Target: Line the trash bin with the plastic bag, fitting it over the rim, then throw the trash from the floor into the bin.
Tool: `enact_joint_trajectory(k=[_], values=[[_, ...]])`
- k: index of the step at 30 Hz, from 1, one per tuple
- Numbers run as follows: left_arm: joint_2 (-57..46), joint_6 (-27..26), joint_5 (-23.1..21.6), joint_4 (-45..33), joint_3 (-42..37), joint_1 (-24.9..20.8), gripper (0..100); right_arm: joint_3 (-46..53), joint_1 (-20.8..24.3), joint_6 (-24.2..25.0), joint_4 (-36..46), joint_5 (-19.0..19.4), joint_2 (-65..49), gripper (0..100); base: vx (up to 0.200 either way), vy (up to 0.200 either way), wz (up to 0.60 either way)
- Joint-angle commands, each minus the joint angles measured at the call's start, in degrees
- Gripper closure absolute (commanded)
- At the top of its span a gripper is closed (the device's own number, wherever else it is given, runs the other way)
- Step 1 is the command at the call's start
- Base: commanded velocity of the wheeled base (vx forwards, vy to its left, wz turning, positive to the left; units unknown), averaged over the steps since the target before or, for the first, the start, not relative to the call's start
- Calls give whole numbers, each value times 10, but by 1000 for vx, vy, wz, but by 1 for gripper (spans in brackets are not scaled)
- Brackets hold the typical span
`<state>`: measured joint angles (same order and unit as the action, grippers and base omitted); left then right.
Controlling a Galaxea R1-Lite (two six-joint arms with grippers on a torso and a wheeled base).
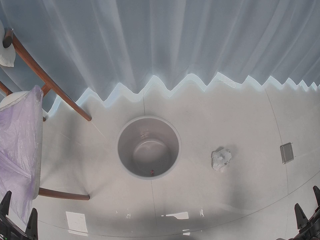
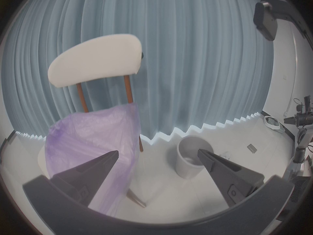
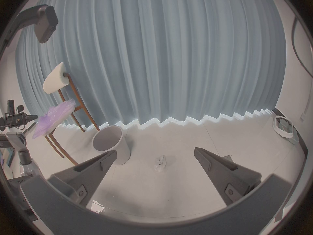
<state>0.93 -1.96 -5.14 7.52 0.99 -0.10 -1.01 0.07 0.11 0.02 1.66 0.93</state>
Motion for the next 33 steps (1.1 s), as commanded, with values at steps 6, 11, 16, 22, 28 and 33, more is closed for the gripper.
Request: enact_joint_trajectory(k=[6,11,16,22,28,33], values=[[-8,-54,-8,5,-10,0,0,9,0,3,-1,-2,-9,0,0,0,0],[-7,-93,-12,4,-1,0,0,9,0,3,-1,-2,-9,0,0,0,0],[28,-99,-13,1,48,-3,0,9,0,3,-1,-2,-9,0,0,0,0],[136,-146,-6,3,105,5,0,9,0,3,-1,-2,-9,0,0,0,0],[210,-183,9,3,123,16,0,9,0,3,-1,-2,-9,0,0,0,0],[254,-228,15,3,117,18,0,8,0,4,-1,-2,-9,0,0,0,0]])
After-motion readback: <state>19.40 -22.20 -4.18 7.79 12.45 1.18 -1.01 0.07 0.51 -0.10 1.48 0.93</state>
